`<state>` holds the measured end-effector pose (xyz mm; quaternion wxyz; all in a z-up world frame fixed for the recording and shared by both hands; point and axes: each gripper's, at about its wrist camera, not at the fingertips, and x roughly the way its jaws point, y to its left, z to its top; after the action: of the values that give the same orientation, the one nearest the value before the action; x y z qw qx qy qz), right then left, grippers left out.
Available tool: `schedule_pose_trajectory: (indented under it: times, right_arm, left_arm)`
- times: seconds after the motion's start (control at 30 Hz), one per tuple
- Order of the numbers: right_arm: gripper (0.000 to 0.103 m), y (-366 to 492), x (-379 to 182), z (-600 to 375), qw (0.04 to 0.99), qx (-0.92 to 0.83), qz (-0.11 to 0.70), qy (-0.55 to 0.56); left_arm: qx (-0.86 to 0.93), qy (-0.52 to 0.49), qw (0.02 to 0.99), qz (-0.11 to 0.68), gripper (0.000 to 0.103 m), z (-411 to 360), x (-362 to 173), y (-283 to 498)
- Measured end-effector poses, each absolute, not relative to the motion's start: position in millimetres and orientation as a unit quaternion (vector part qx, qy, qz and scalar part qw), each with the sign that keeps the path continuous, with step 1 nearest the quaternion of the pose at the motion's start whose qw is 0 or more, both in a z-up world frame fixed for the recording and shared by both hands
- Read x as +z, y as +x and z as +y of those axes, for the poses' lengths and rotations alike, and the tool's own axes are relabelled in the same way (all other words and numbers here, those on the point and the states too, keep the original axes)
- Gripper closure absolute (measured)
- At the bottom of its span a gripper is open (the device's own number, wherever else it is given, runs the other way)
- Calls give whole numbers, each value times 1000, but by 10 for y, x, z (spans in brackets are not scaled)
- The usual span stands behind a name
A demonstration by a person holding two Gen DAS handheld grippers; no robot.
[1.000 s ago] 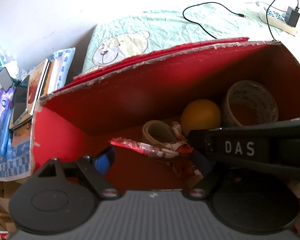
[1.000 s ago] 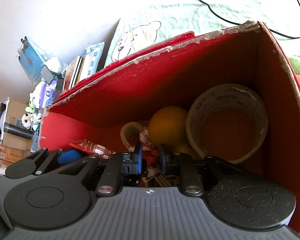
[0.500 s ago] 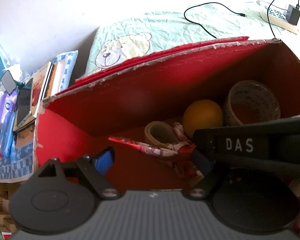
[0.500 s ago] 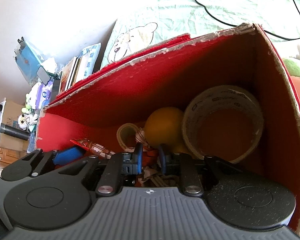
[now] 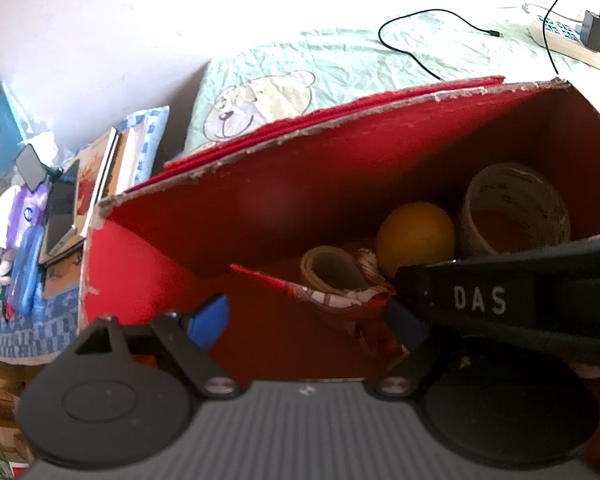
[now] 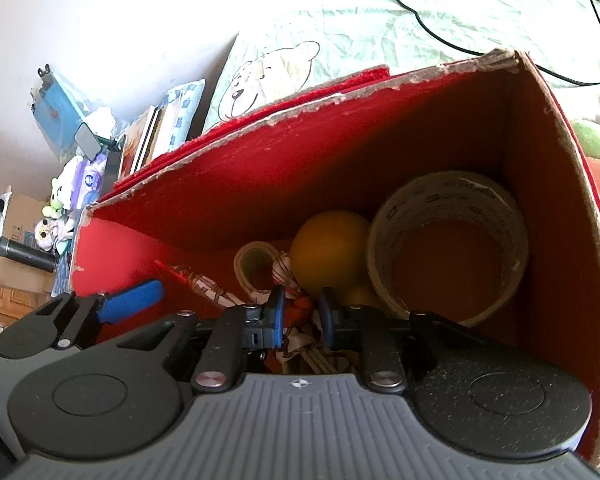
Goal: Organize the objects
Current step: 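Raise the right gripper out of the box toward the small red gift box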
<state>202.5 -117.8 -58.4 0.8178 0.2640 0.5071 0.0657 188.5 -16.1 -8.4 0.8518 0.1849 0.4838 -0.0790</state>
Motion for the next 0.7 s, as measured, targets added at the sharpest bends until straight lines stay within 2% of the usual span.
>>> schedule_pose_trajectory:
  times: [0.7]
  right_arm:
    - [80,1917,-480,-1198,844,72,462,261]
  left_arm:
    - [-78,186,867,456,16,-152,7,1808]
